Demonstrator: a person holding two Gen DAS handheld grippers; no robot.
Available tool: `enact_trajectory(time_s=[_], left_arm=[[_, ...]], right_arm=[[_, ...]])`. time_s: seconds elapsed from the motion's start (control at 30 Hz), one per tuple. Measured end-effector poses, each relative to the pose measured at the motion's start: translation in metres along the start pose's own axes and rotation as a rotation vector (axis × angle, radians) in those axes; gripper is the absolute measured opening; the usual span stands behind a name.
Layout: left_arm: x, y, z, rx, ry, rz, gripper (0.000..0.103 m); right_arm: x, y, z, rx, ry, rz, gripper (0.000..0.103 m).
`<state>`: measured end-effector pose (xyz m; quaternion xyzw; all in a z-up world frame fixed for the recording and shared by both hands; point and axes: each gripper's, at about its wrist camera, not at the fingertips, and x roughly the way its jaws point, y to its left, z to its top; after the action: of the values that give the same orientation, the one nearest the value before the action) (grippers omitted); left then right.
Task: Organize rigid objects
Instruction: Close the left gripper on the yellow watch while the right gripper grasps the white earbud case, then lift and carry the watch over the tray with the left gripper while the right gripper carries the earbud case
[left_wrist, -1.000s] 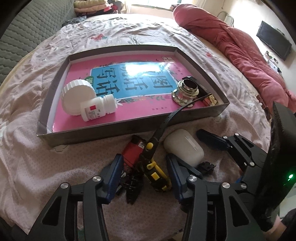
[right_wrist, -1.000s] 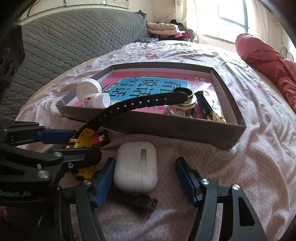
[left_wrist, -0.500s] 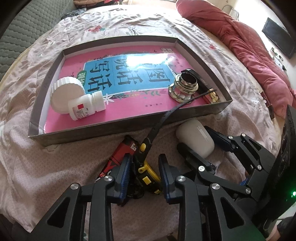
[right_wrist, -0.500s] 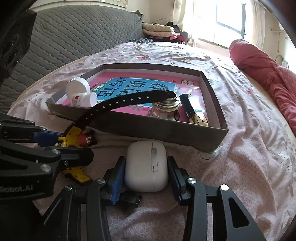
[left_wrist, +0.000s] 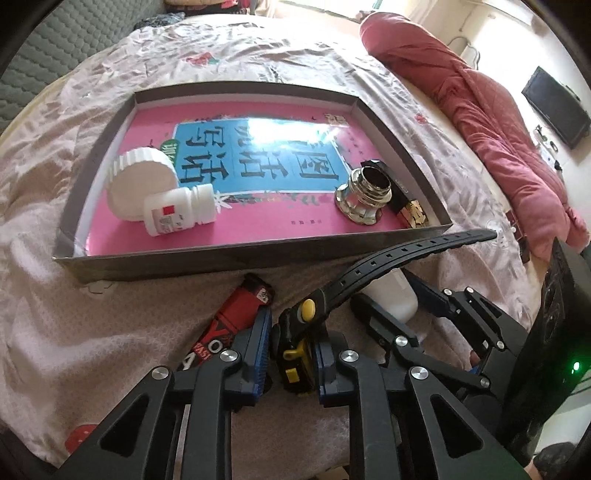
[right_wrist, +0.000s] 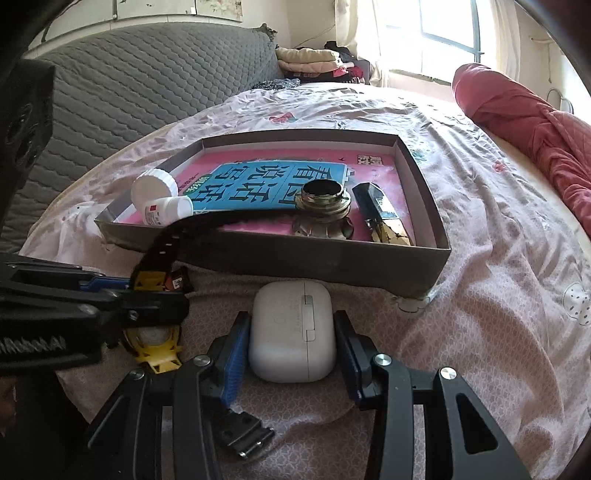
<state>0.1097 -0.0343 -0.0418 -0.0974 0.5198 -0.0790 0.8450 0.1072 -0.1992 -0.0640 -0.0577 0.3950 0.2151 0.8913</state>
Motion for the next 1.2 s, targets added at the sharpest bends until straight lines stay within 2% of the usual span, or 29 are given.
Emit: enact_trajectory(time_s=[0.33, 0.8, 1.2], left_arm=[[-0.013, 0.009, -0.003, -0.022, -0.049, -0.035, 0.019], [-0.036, 0.015, 0.000, -0.049, -0.129, -0.045, 0.019], [-0.048, 0.025, 0.003, -0.078, -0.157, -0.037, 0.019]], right_arm=[[-0.009, -0.010, 0.001, 0.047, -0.032, 0.011, 0.044], [-0.028, -0.010, 0.005, 0.057, -0.118, 0.051, 0.044], [-0.037, -0.017, 0.009, 0.087, -0.169, 0.068, 0.044]])
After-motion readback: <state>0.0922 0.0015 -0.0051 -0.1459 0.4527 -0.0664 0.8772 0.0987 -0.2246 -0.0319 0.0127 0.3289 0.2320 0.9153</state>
